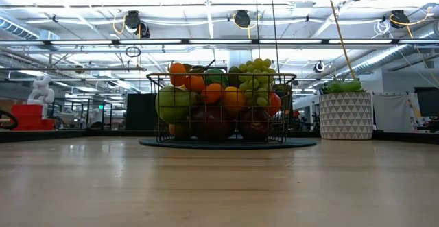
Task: Build produce basket
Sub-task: Put the red grapes into the wire basket
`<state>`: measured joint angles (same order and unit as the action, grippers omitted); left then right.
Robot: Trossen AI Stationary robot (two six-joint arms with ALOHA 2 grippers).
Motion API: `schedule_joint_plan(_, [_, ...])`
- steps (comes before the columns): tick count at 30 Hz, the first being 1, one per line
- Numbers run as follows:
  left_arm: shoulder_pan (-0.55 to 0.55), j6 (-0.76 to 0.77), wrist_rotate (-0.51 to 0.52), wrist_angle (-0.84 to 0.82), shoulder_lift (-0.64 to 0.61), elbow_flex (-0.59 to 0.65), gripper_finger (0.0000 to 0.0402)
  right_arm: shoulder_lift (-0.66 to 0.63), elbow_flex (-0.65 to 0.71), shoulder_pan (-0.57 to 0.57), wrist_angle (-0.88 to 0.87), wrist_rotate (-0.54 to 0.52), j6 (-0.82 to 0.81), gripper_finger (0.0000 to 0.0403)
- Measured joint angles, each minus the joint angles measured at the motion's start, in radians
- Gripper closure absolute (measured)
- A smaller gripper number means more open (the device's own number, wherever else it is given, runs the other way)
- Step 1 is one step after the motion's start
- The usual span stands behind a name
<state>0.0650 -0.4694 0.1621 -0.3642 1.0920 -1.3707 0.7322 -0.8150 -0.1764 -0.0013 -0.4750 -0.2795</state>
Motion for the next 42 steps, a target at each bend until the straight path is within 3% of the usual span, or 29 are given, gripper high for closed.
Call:
schedule_joint_plan(8, [0.051,0.208,0.005,0.018,0.118,0.001,0.0395,0.015,0.000,0.000,0.089,-0.053,0.004,0.0403])
schedule_joint_plan(17, [0.209,0.526,-0.311,0.044,0.312,0.001,0.0386,0.021,0.000,-0.002,0.103,-0.048,-0.119,0.0403])
schedule_joint_plan(21, [0.262,0.564,-0.434,0.061,0.386,0.001,0.0395,0.021,0.000,-0.002,0.103,-0.048,-0.126,0.0403])
schedule_joint_plan(25, [0.306,0.584,-0.519,0.107,0.465,0.001,0.0379,0.021,0.000,-0.002,0.102,-0.048,-0.125,0.0403])
schedule_joint_plan(36, [0.381,0.638,-0.590,0.268,0.642,0.001,0.0386,0.021,0.000,-0.002,0.094,-0.048,-0.090,0.0403])
schedule_joint_plan(42, [0.373,0.606,-0.655,0.220,0.650,-0.001,0.0373,0.021,0.000,-0.002,0.093,-0.048,-0.038,0.0403])
